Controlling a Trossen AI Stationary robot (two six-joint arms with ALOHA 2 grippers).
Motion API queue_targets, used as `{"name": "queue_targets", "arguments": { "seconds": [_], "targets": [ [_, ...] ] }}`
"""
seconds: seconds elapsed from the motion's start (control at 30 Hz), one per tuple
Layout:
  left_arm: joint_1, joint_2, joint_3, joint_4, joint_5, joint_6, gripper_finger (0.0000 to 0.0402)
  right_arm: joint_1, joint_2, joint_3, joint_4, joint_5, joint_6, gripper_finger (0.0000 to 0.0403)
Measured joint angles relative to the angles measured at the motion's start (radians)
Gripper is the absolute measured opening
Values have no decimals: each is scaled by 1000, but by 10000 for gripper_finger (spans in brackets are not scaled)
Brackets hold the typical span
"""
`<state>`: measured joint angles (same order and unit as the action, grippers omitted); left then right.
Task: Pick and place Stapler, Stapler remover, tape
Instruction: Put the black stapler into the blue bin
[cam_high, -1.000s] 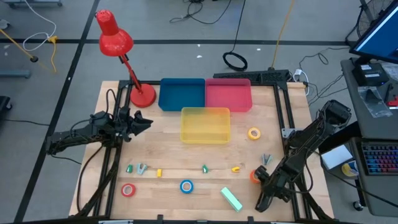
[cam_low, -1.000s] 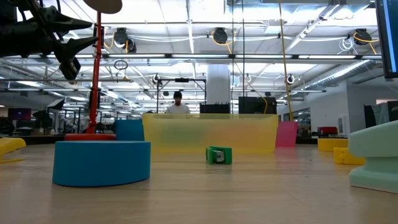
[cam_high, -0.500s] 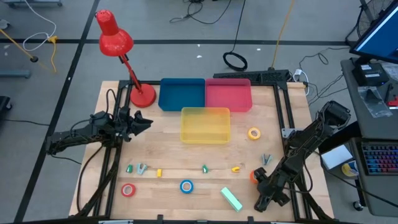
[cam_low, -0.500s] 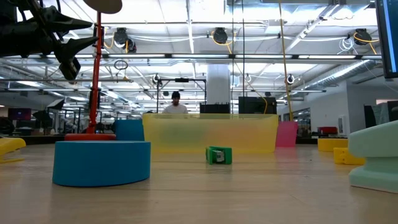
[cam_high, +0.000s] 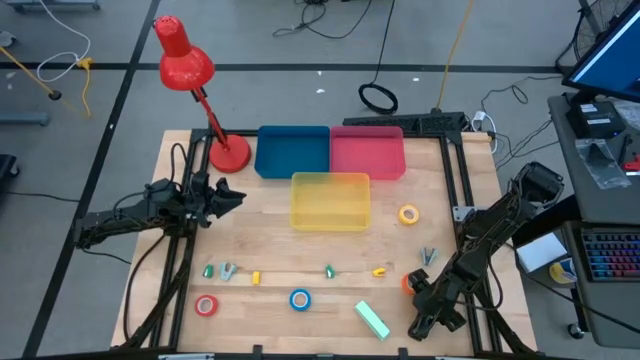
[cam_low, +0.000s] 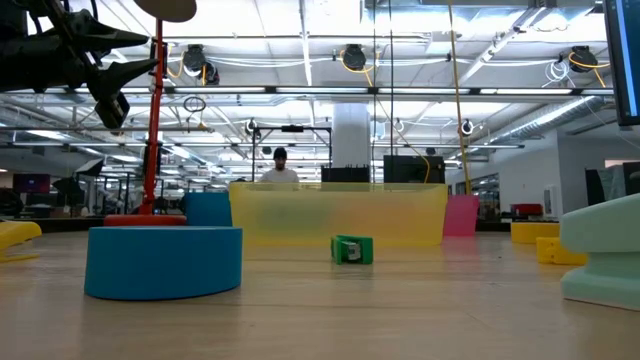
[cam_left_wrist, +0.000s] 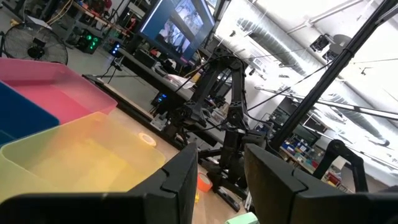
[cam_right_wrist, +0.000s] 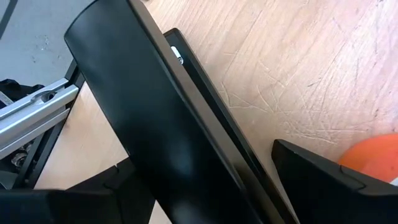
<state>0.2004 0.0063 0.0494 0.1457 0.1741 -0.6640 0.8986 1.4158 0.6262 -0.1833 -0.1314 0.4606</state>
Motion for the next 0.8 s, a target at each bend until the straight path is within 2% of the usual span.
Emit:
{"name": "queue_targets", "arguments": {
  "seconds": [0.5, 0.67, 0.8],
  "targets": [
    [0, 0, 0, 0, 0, -19, 134, 0, 0, 1, 39, 32, 3, 293],
    [0, 0, 0, 0, 0, -22, 134, 0, -1, 3, -10, 31, 9, 293],
    [0, 0, 0, 0, 0, -22, 134, 0, -3, 6, -85, 33, 73, 293]
  ]
}}
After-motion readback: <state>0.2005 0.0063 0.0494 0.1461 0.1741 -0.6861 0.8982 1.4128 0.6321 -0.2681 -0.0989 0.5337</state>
